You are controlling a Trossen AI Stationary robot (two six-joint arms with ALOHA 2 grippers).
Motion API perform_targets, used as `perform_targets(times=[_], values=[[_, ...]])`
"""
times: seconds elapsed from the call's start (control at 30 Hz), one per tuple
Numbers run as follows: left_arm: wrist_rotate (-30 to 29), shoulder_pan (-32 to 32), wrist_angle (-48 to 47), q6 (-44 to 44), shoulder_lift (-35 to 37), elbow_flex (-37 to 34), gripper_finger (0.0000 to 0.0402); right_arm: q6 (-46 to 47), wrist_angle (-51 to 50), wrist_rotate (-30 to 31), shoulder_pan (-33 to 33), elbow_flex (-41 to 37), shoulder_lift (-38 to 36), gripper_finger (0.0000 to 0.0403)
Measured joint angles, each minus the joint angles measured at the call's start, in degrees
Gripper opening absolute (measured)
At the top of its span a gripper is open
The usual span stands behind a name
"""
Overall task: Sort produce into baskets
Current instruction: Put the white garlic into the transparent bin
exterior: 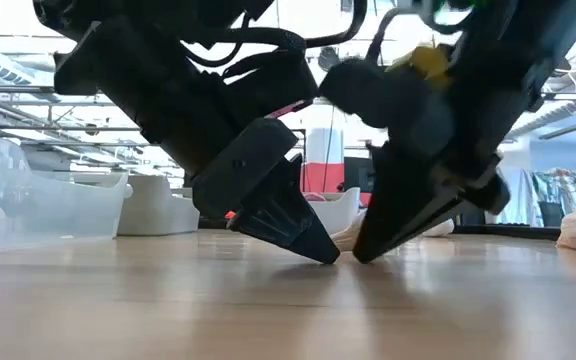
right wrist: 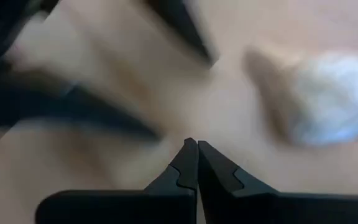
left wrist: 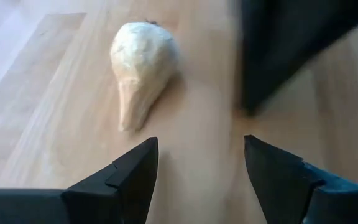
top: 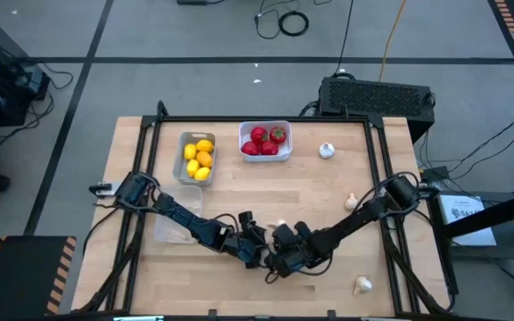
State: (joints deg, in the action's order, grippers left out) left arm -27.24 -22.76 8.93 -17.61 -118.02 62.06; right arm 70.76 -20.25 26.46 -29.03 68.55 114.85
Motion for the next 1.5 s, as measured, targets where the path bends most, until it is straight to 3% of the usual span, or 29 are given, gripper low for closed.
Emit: perform_targets(times=[0.2,0.47,0.67,0.87,1.03,1.23,1.5], values=[[0.04,2.29,0.45,4.7,0.02,-0.26,0.0239,1.11,-4.64,-1.99,-3.83,0.0,-3.24,0.0],[6.12,5.35,6.81,11.42,-0.2,-0.55,0.0239,8.62,-13.03,9.7,-9.96,0.02,-7.95,0.0],[7.69,7.67,5.67,11.29,-0.2,-0.52,0.0239,9.83,-11.92,12.66,-12.63,0.07,-8.64,0.0],[6.75,5.51,3.44,10.8,-0.11,-0.37,0.0239,10.92,-11.26,12.85,-13.9,0.07,-8.64,0.0],[2.58,3.98,2.69,15.14,0.35,-0.37,0.0239,11.1,-10.97,12.88,-14.19,0.07,-8.64,0.0],[2.21,6.12,2.53,21.89,0.92,-0.46,0.0239,11.09,-10.63,12.87,-14.19,0.07,-8.64,0.0],[15.27,11.83,4.41,28.48,0.98,-0.46,0.0239,10.53,-9.7,12.85,-14.19,0.07,-8.62,0.0]])
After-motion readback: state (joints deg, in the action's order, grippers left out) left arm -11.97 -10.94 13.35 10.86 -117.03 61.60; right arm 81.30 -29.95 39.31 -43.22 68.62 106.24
